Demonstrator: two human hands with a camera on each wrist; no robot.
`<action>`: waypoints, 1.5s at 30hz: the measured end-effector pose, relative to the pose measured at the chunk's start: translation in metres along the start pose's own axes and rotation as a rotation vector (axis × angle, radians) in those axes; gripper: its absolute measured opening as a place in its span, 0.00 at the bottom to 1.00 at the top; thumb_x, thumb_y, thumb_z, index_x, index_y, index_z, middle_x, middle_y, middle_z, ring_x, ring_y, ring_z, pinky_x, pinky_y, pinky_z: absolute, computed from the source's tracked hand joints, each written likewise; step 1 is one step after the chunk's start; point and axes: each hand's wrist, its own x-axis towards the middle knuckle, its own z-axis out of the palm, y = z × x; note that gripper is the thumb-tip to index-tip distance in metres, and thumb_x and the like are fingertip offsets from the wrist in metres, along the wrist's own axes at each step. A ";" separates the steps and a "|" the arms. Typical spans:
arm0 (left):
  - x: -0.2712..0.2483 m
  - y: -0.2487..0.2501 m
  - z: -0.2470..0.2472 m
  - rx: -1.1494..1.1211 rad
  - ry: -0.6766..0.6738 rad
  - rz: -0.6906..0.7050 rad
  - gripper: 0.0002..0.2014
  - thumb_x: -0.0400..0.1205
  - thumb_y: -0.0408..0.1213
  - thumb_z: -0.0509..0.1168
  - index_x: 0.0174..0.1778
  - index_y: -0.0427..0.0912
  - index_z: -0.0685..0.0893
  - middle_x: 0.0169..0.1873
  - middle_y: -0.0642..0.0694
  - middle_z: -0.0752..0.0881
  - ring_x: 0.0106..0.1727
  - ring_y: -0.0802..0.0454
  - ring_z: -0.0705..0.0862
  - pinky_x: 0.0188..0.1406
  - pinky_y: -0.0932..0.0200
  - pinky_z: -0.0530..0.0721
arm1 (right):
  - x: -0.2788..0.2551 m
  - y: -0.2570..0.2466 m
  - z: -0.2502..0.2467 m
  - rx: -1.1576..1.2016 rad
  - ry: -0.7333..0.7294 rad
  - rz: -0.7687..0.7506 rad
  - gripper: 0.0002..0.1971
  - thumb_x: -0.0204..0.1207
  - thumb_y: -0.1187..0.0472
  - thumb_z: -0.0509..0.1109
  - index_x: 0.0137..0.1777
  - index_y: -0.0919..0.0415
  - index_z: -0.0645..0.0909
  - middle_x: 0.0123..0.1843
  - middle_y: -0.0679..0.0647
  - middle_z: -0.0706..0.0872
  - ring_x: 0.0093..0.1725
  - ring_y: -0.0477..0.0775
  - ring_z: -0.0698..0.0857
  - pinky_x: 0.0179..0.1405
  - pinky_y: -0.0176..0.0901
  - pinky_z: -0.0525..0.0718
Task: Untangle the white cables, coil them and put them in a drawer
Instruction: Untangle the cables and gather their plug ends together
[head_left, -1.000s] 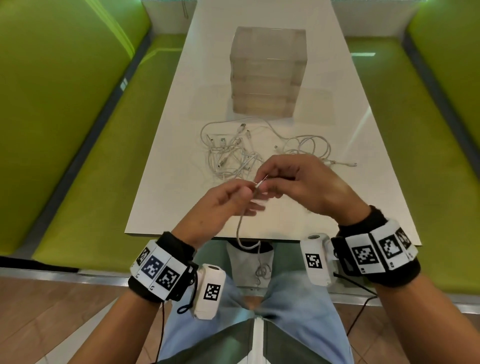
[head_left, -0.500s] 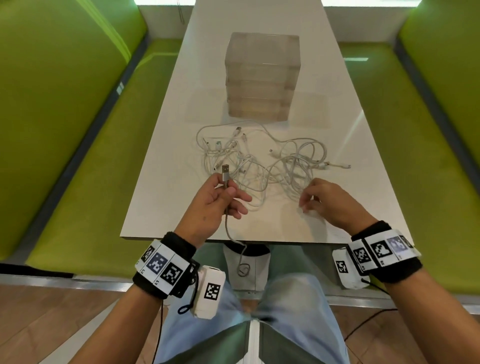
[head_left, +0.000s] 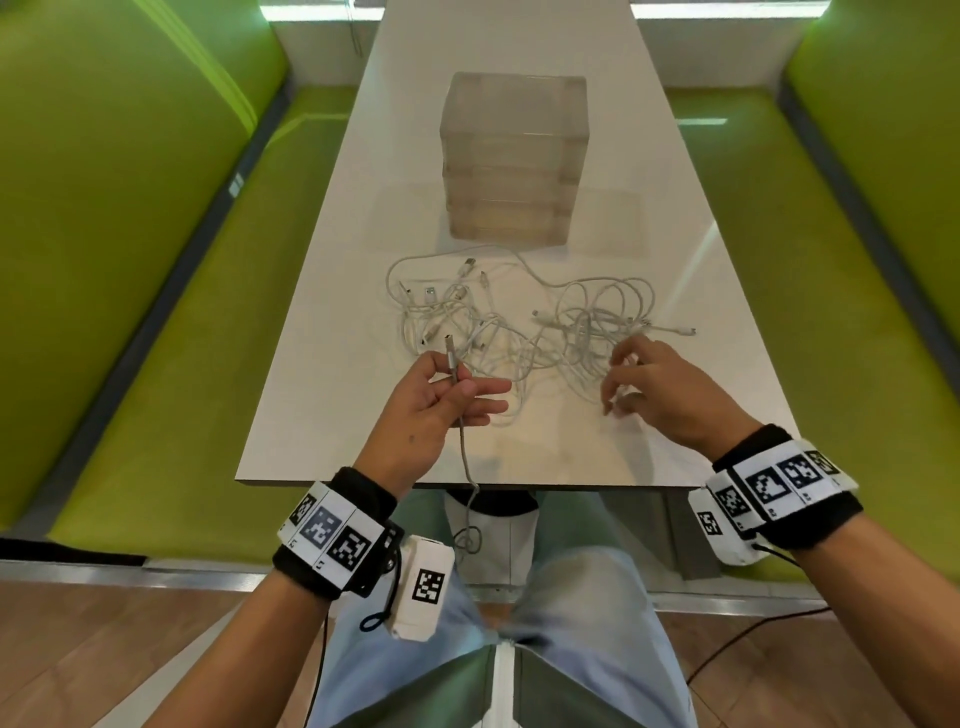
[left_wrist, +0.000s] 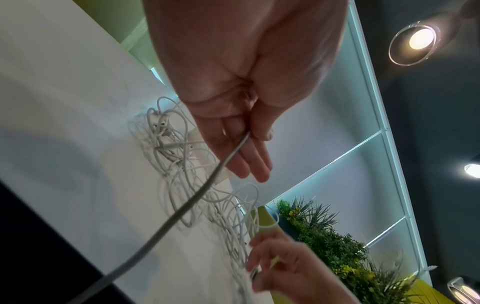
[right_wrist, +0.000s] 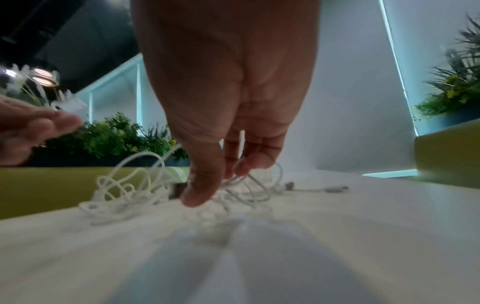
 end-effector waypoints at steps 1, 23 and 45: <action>0.002 0.000 0.001 -0.006 0.009 0.003 0.02 0.86 0.29 0.57 0.47 0.38 0.70 0.52 0.40 0.90 0.48 0.44 0.90 0.51 0.53 0.88 | 0.000 -0.008 -0.004 0.058 0.094 -0.049 0.03 0.70 0.65 0.76 0.42 0.57 0.87 0.56 0.53 0.78 0.51 0.50 0.77 0.41 0.42 0.77; 0.032 0.003 0.024 -0.146 0.259 0.012 0.05 0.83 0.28 0.62 0.52 0.34 0.82 0.44 0.40 0.90 0.46 0.50 0.89 0.51 0.58 0.85 | 0.042 -0.100 0.001 1.200 0.111 0.124 0.09 0.76 0.66 0.71 0.52 0.70 0.79 0.48 0.60 0.86 0.37 0.50 0.86 0.36 0.39 0.85; 0.019 0.058 -0.036 -0.342 0.420 0.273 0.12 0.89 0.38 0.50 0.43 0.43 0.75 0.22 0.55 0.72 0.23 0.59 0.66 0.25 0.64 0.68 | 0.065 -0.049 -0.006 0.355 0.087 0.157 0.13 0.77 0.72 0.56 0.47 0.65 0.83 0.44 0.56 0.86 0.43 0.60 0.86 0.49 0.55 0.83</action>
